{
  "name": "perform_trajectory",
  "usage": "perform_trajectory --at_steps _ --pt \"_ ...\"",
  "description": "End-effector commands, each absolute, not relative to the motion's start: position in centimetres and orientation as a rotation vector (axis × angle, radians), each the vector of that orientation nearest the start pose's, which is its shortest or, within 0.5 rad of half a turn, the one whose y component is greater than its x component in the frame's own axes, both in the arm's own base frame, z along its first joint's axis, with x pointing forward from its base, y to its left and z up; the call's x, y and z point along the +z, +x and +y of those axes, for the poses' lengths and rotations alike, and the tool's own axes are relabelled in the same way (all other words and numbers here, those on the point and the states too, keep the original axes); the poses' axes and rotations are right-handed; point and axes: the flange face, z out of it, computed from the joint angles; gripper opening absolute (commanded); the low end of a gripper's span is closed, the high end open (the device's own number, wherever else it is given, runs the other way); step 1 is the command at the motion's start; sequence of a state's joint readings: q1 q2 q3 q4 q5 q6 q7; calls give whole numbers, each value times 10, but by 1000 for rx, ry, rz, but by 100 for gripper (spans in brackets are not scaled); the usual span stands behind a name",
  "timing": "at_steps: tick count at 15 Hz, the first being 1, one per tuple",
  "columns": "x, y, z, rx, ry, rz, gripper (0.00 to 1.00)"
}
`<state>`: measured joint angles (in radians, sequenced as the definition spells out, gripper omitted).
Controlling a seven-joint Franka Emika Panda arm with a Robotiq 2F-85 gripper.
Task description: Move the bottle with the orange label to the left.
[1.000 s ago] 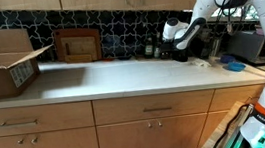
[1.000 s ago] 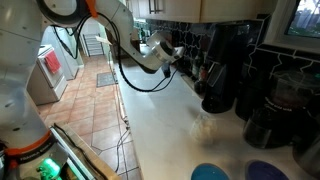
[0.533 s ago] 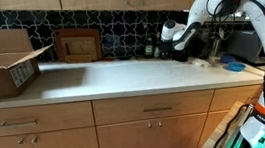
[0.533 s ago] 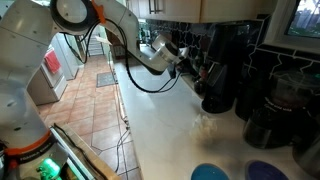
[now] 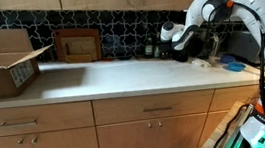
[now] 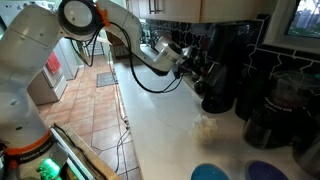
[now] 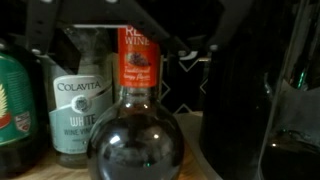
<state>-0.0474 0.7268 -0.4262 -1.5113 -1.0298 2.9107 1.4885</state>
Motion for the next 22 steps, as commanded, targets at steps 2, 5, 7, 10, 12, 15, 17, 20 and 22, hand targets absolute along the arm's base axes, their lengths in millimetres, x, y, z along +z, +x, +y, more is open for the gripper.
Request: perform_trajectory --at_steps 2,5,7,10,12,15,17,20,22 --pt "303 716 -231 -1540 -2969 1247 50" --pt "301 714 -234 -1540 -2990 1243 26" --pt "301 712 -236 -1525 -3012 1240 12" --pt "303 709 -235 -1504 -3022 1240 12" --pt "307 707 -234 -1506 -3029 1231 12" --pt "317 703 -232 -1517 -3022 1206 12" --pt "324 700 -231 -1537 -3010 1210 11" --pt "329 698 -231 -1539 -3003 1213 11" --pt "333 697 -231 -1545 -2996 1215 11"
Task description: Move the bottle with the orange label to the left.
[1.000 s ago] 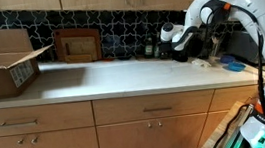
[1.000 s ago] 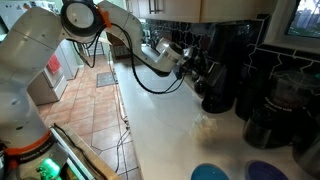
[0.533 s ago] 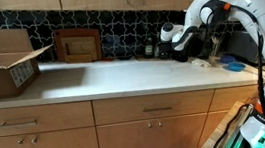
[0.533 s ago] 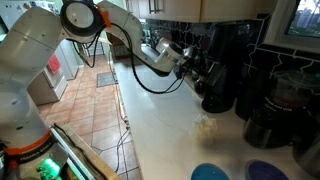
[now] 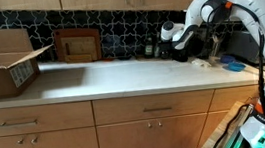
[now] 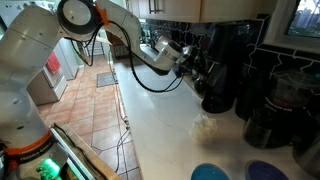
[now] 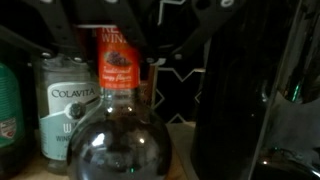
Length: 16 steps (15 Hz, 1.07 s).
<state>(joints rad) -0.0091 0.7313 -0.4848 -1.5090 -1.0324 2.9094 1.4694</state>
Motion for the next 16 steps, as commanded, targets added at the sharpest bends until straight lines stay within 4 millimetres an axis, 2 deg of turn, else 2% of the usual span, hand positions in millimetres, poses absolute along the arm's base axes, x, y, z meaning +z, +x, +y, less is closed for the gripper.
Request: perform_trajectory --at_steps 1,11,16 --pt "335 695 -231 -1538 -2996 1215 11" --pt "346 660 -209 -1443 -3028 1183 11" --pt "355 637 -185 -1429 -3013 1096 11"
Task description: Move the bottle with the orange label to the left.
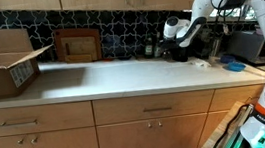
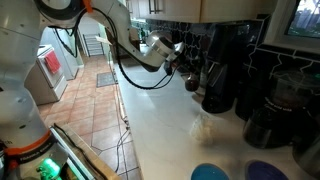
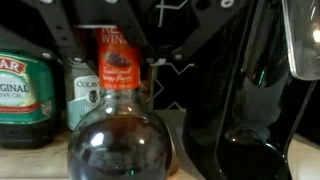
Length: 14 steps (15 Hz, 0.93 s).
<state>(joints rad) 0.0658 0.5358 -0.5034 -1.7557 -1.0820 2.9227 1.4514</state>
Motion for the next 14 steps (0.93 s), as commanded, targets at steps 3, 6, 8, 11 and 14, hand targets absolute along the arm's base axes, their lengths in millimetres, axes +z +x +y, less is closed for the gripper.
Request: perform_trajectory --at_steps 3,6,8,11,14 --pt "364 623 -164 -1443 -2981 968 11" --pt "375 612 -141 -1452 -2928 833 11" --pt "382 607 -124 -1460 -2899 723 11" --pt "391 605 -94 -1464 -2870 553 11" --pt "400 609 -59 -1479 -2844 379 11"
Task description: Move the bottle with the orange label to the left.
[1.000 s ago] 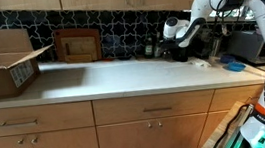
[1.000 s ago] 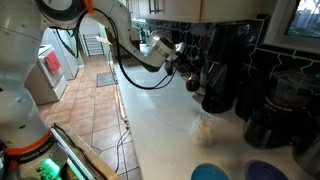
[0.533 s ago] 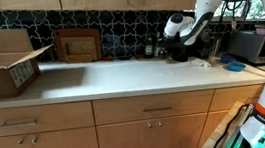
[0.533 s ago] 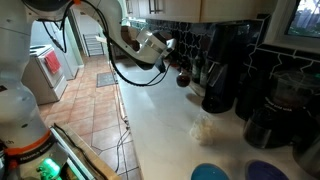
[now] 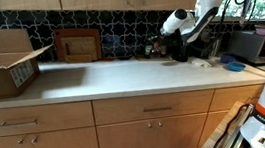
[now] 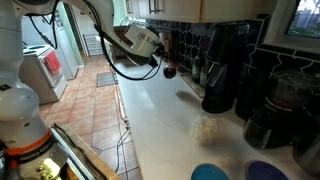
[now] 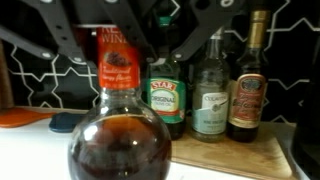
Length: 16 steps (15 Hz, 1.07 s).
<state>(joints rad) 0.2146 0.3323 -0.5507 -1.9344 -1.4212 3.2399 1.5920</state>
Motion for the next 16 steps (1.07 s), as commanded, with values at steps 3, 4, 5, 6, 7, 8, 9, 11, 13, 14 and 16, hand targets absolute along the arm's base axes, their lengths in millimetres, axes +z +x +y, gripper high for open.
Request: perform_trajectory --at_steps 3,4,5,6,7,8,9,11,13,14,16 --pt "404 613 -23 -1480 -2823 225 11" --pt "407 616 -13 -1488 -2815 186 11" --pt "406 619 0 -1489 -2808 139 11" --pt "407 622 11 -1494 -2801 98 11" --pt "407 625 23 -1496 -2793 56 11" --pt "407 628 33 -1499 -2785 21 11" --pt "407 631 45 -1502 -2774 -20 11" --pt "406 635 67 -1495 -2749 -101 11" --pt "401 636 91 -1480 -2725 -200 11" --pt "400 637 102 -1474 -2710 -248 11" --pt "393 638 121 -1455 -2690 -331 11"
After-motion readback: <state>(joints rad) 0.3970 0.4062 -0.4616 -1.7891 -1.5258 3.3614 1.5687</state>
